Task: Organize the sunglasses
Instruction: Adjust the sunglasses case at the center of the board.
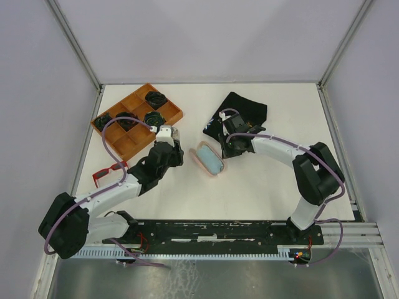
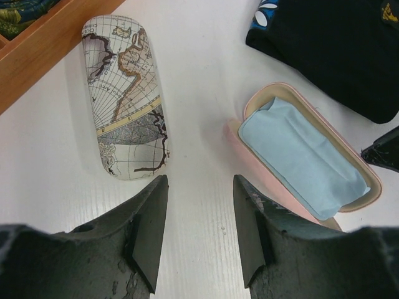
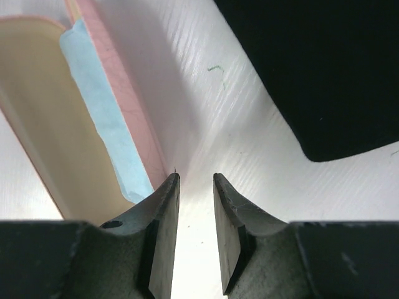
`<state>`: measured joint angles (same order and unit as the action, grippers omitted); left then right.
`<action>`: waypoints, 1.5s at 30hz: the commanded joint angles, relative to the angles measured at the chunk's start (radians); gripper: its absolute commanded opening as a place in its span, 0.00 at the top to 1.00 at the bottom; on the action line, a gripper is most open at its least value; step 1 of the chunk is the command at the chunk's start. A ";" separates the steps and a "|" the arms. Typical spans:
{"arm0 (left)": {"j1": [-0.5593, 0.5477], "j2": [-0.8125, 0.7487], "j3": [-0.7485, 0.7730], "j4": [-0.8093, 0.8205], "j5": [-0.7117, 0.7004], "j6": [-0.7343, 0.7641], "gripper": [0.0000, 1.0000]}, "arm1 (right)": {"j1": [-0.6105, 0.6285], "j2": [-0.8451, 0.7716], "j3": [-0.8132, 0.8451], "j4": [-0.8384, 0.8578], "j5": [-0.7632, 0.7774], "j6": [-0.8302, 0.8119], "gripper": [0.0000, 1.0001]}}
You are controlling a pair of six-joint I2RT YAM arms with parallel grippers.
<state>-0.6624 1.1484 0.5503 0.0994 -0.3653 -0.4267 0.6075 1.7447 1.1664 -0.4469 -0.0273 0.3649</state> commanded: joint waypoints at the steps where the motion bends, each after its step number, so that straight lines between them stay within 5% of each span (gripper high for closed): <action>1: 0.004 0.012 0.042 0.020 -0.017 -0.026 0.46 | 0.012 -0.065 -0.037 0.036 -0.049 0.034 0.64; 18: 0.006 -0.017 0.047 -0.069 -0.105 -0.059 0.46 | 0.029 -0.153 -0.114 0.073 -0.020 0.060 0.61; 26: 0.035 -0.123 0.039 -0.346 -0.450 -0.242 0.46 | 0.029 -0.211 -0.148 0.077 0.049 0.055 0.58; 32: 0.223 -0.136 0.016 -0.478 -0.446 -0.360 0.44 | 0.030 -0.213 -0.145 0.073 0.044 0.051 0.58; 45: 0.584 0.016 -0.072 -0.284 -0.177 -0.423 0.39 | 0.029 -0.219 -0.149 0.065 0.027 0.048 0.58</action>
<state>-0.1196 1.1347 0.5011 -0.2951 -0.6209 -0.7662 0.6342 1.5623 1.0183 -0.4011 0.0002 0.4179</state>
